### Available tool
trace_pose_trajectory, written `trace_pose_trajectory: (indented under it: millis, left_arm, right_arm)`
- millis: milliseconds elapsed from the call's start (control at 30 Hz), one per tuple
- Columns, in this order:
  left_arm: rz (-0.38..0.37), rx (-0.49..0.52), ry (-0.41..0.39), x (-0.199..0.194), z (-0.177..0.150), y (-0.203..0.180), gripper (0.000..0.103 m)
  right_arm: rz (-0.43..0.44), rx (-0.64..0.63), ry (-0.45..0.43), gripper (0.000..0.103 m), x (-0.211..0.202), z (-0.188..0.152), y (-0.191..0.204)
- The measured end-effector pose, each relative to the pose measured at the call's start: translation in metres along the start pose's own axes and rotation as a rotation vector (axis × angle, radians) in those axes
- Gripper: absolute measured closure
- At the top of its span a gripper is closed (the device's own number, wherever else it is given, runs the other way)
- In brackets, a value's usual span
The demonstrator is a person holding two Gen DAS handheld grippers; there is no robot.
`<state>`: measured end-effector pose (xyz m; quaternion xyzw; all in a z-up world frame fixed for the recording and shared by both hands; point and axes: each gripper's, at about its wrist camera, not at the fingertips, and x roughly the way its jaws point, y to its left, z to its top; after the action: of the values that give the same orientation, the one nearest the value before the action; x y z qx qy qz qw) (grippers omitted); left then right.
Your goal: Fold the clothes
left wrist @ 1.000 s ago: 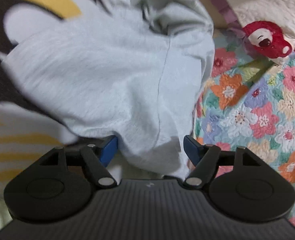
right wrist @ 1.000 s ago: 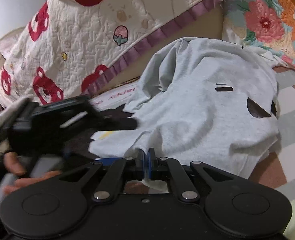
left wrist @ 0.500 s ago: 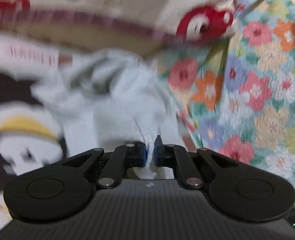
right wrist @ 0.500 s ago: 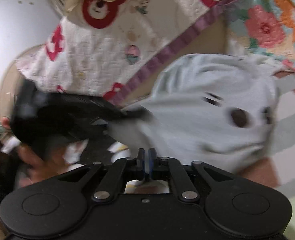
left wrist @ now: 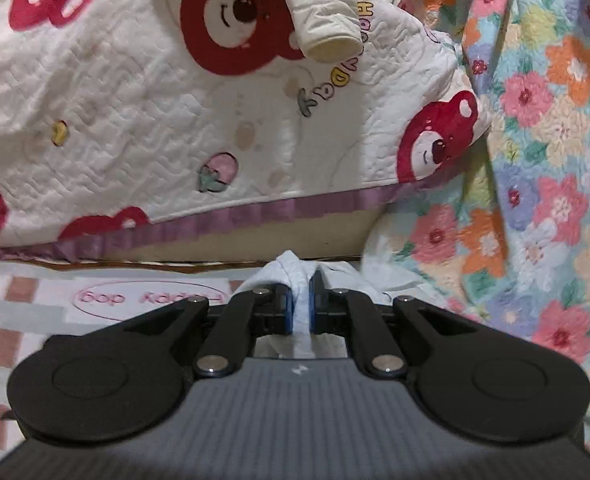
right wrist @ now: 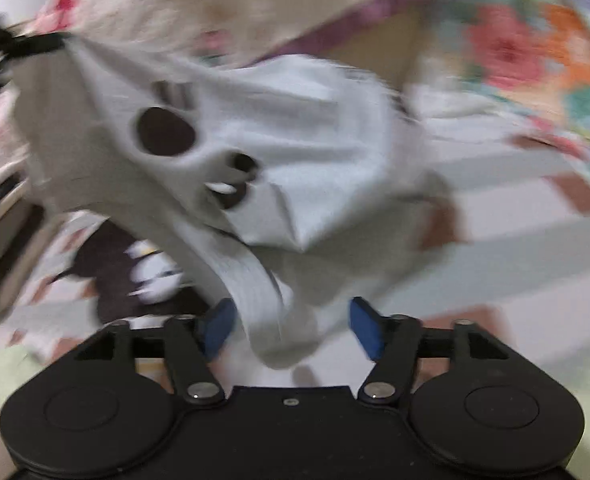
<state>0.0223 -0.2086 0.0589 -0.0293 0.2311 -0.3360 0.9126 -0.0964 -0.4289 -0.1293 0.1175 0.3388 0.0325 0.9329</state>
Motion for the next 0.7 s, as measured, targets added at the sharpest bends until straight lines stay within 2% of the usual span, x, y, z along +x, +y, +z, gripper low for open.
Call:
trace_pose_trajectory:
  millis: [167, 267, 333, 367, 400, 433, 467, 567, 633, 667, 700]
  left_arm:
    - [0.015, -0.059, 0.004, -0.016, -0.006, 0.022, 0.097]
    - [0.028, -0.082, -0.036, -0.028, -0.007, 0.033, 0.097]
    - [0.101, -0.054, -0.111, -0.045, -0.007, 0.037, 0.097]
    - [0.114, -0.026, -0.154, -0.054, -0.007, 0.039, 0.097]
    - [0.131, -0.010, -0.171, -0.062, -0.006, 0.042, 0.097]
    - [0.149, -0.008, -0.168, -0.067, -0.004, 0.047, 0.097]
    - [0.149, -0.020, -0.155, -0.071, -0.004, 0.053, 0.097]
    - [0.131, -0.091, -0.098, -0.079, -0.008, 0.078, 0.097]
    - [0.102, -0.178, -0.046, -0.082, -0.019, 0.099, 0.097]
    - [0.095, -0.212, -0.022, -0.084, -0.024, 0.107, 0.097]
    - [0.098, -0.235, -0.016, -0.085, -0.029, 0.112, 0.097]
  right_arm:
    - [-0.075, -0.108, 0.034, 0.032, 0.025, -0.007, 0.018]
    - [-0.127, -0.179, 0.051, 0.032, 0.042, -0.013, 0.029]
    - [-0.162, -0.227, 0.062, 0.028, 0.053, -0.017, 0.037]
    - [-0.185, -0.243, 0.058, 0.028, 0.055, -0.017, 0.038]
    - [-0.213, -0.255, 0.048, 0.035, 0.055, -0.015, 0.036]
    - [-0.220, -0.242, 0.025, 0.051, 0.049, -0.010, 0.032]
    - [-0.213, -0.210, -0.008, 0.103, 0.039, -0.003, 0.026]
    - [-0.191, -0.106, -0.107, 0.103, 0.007, 0.017, 0.010]
    - [-0.170, -0.013, -0.174, 0.103, -0.023, 0.028, -0.003]
    - [-0.149, 0.037, -0.182, 0.103, -0.035, 0.033, -0.009]
    - [-0.108, 0.089, -0.148, 0.101, -0.039, 0.035, -0.014]
